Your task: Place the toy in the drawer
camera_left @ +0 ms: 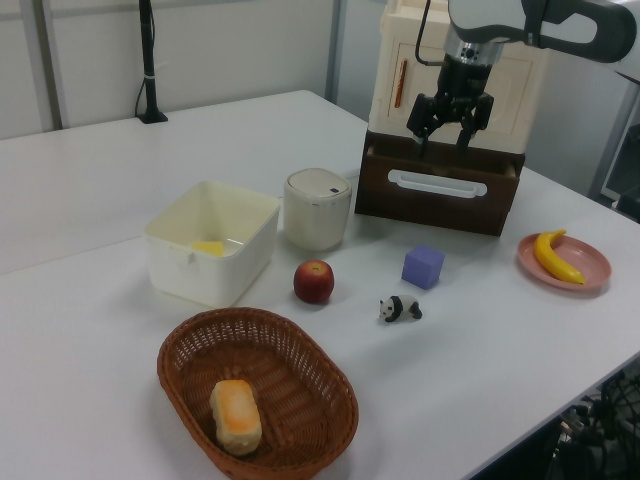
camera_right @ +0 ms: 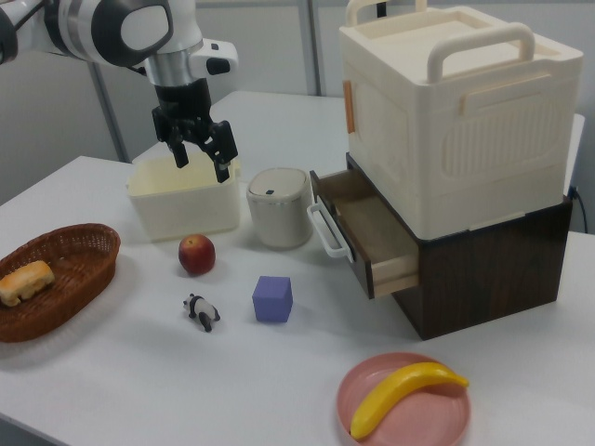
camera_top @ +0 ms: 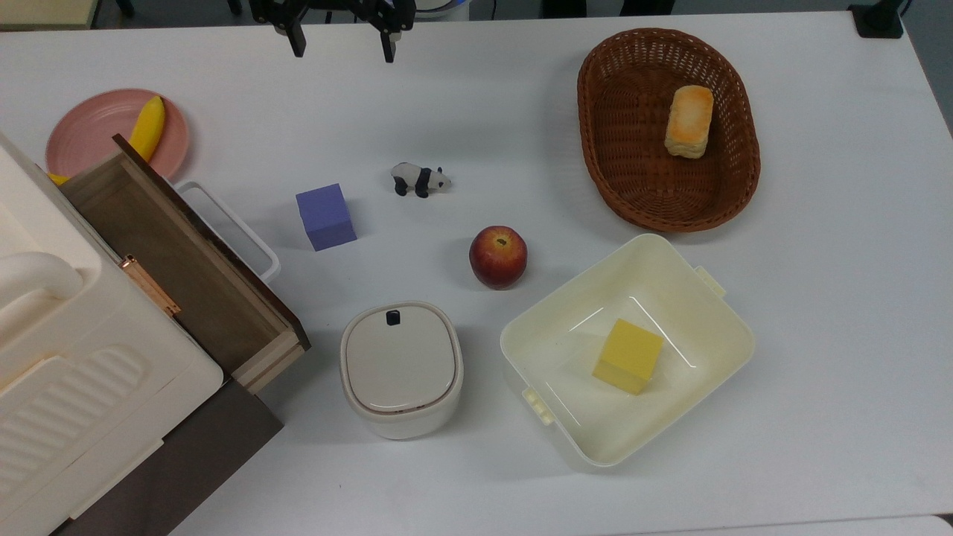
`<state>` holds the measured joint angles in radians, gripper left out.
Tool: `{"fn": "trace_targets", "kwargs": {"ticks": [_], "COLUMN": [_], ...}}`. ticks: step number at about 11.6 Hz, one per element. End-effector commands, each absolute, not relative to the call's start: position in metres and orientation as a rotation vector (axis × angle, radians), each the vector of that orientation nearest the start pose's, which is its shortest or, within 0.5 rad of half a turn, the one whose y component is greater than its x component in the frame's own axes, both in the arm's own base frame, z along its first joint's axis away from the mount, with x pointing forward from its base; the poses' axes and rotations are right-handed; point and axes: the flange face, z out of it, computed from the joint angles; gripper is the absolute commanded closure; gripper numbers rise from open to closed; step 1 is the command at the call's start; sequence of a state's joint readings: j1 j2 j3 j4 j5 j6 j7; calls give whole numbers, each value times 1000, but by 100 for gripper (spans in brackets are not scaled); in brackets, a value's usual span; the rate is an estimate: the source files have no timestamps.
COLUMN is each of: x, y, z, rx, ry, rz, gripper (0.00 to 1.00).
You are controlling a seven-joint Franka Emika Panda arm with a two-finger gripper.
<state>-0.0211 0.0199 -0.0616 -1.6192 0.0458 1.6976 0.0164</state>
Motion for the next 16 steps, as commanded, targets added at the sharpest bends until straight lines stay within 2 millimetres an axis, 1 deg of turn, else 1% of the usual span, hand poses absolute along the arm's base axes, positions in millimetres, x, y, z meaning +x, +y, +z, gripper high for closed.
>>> {"fn": "trace_targets", "kwargs": {"ticks": [1, 2, 4, 5, 9, 10, 11, 12, 13, 14, 15, 16], "x": [562, 562, 562, 563, 564, 565, 565, 564, 564, 563, 561, 561], "y": [-37, -37, -28, -26, -25, -17, -12, -10, -2, 2, 12, 16], "z": [603, 603, 598, 597, 593, 590, 583, 579, 574, 566, 557, 549], "rx": [-3081, -3081, -3082, -3082, -3083, -3083, -3082, -3081, -3083, -3100, -3110, -3122], "ry": [115, 110, 73, 68, 52, -13, -90, -136, -191, -246, -320, -405], "rz": [-75, -75, -58, -58, -51, -45, -23, -12, 5, 31, 65, 93], "gripper": [0, 0, 0, 0, 0, 0, 0, 0, 0, 0, 0, 0]}}
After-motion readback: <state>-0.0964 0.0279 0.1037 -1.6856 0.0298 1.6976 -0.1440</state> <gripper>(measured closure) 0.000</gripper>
